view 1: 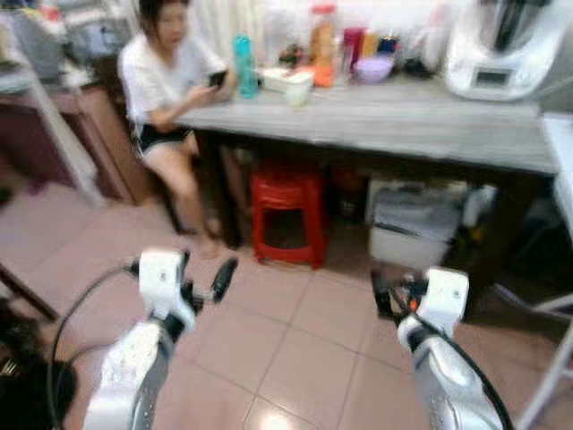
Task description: Setting the table
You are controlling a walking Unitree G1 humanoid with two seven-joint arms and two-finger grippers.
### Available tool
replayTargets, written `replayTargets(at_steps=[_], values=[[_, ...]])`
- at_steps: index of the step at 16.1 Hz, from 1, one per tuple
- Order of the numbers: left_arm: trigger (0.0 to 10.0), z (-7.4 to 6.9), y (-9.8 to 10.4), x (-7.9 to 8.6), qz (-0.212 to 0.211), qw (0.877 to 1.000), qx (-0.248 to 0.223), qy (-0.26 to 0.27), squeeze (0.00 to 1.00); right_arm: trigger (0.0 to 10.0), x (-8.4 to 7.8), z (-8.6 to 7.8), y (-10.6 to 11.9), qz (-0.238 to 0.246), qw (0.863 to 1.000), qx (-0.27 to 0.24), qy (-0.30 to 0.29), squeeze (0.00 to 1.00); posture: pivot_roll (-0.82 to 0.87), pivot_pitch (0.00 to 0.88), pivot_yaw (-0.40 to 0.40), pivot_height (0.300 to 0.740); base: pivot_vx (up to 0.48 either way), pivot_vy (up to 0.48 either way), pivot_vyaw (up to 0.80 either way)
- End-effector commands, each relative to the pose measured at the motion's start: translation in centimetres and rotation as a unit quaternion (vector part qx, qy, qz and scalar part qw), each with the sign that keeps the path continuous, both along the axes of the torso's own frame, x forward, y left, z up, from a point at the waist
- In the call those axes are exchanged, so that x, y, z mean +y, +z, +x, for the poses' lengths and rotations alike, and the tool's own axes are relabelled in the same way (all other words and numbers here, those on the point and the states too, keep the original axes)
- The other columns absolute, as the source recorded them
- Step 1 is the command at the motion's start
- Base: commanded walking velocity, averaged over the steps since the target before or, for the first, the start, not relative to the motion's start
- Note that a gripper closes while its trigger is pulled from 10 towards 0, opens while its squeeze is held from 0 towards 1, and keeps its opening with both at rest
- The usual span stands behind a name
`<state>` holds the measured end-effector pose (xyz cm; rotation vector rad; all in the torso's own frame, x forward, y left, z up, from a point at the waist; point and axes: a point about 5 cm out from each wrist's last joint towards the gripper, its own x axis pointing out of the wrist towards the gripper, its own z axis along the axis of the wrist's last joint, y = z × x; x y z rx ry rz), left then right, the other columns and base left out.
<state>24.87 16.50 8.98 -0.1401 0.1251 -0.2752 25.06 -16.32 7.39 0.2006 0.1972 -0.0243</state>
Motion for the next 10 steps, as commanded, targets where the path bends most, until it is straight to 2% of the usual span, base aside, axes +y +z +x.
replayTargets(at_steps=[1, 7, 10], values=[[10.0, 0.18, 0.31, 0.17, 0.003, 1.000, -0.002, 0.000, 0.00, 10.0, 0.21, 0.21, 0.26, 0.000, 1.000, -0.005, 0.001, 0.00, 0.02, 0.000, 0.098, 0.740, 0.000, 0.000, 0.00], [10.0, -0.03, 0.34, 0.06, -0.001, 1.000, 0.002, -0.005, 0.00, 10.0, -0.14, 0.13, 0.62, -0.008, 1.000, -0.011, -0.006, 0.00, 0.02, 0.000, 0.094, 0.740, 0.000, -0.436, 0.00], [10.0, -0.04, 0.27, -0.18, -0.004, 1.000, 0.004, -0.010, 0.00, 10.0, -0.37, 0.08, 1.00, -0.016, 1.000, -0.017, -0.007, 0.00, 0.01, 0.000, 0.089, 0.740, 0.000, -0.480, -0.74]])
